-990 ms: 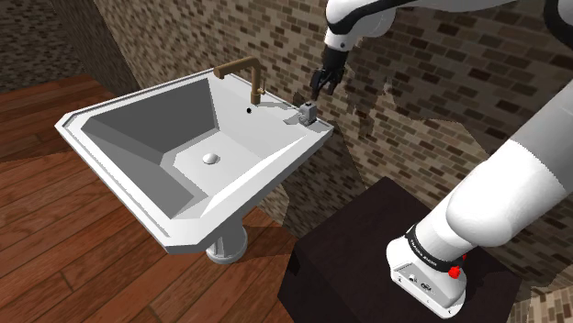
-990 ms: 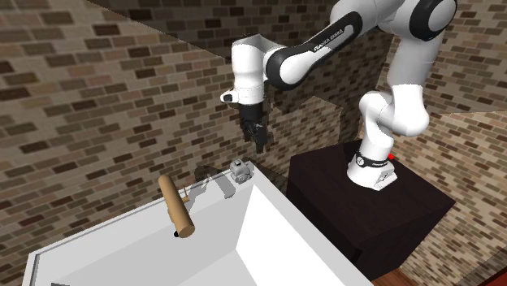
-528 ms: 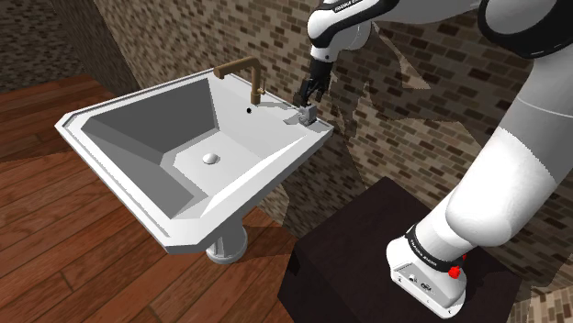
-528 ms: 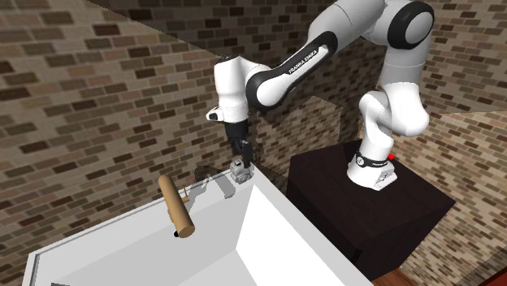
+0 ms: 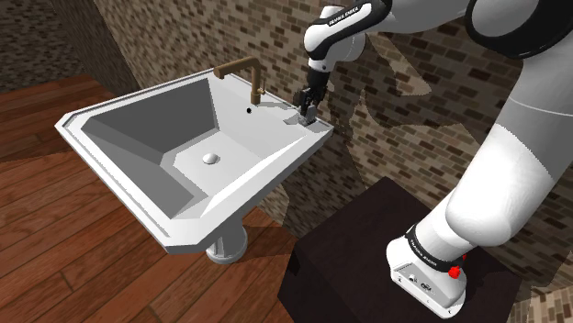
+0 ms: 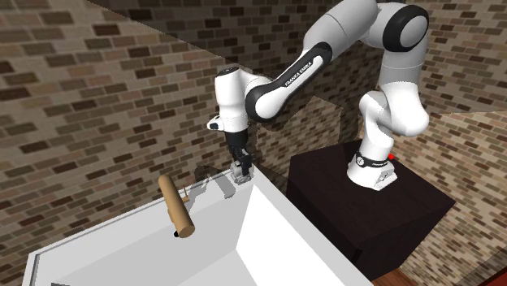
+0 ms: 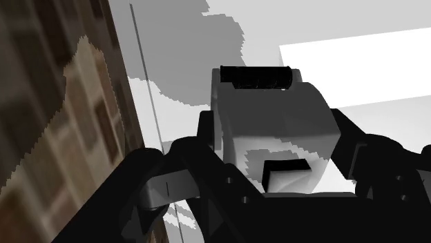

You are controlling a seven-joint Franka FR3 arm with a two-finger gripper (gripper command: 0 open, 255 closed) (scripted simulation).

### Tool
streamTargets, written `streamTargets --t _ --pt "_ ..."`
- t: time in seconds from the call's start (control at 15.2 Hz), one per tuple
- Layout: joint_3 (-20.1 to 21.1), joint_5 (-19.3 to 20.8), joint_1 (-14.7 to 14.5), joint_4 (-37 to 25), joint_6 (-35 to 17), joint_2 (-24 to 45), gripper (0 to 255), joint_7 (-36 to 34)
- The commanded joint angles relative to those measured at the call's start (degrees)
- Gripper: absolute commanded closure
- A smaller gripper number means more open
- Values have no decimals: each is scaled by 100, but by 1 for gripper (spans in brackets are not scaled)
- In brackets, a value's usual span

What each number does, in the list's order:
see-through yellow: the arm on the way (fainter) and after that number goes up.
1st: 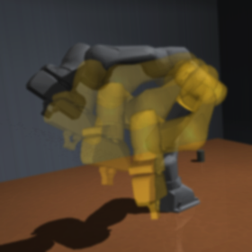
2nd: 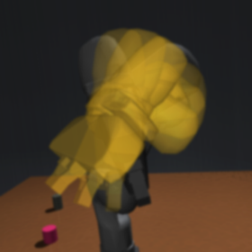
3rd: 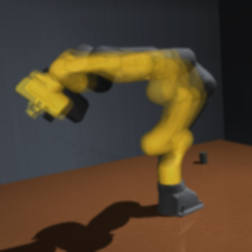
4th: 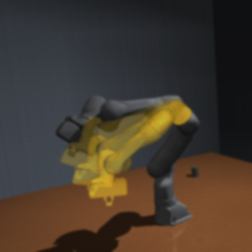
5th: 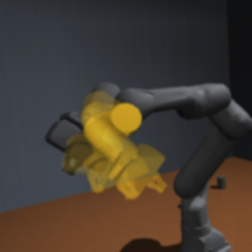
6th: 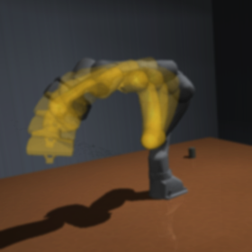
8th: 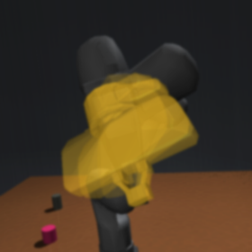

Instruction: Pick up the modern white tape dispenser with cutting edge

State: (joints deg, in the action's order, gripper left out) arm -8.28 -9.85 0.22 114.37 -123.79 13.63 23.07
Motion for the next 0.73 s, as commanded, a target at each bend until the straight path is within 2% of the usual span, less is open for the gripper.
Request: streamTargets --t 0.0,0.66 --pt "-21 -3 18 34 -9 19 255 -4" --pt "-29 21 39 -52 133 -36 255 -6"
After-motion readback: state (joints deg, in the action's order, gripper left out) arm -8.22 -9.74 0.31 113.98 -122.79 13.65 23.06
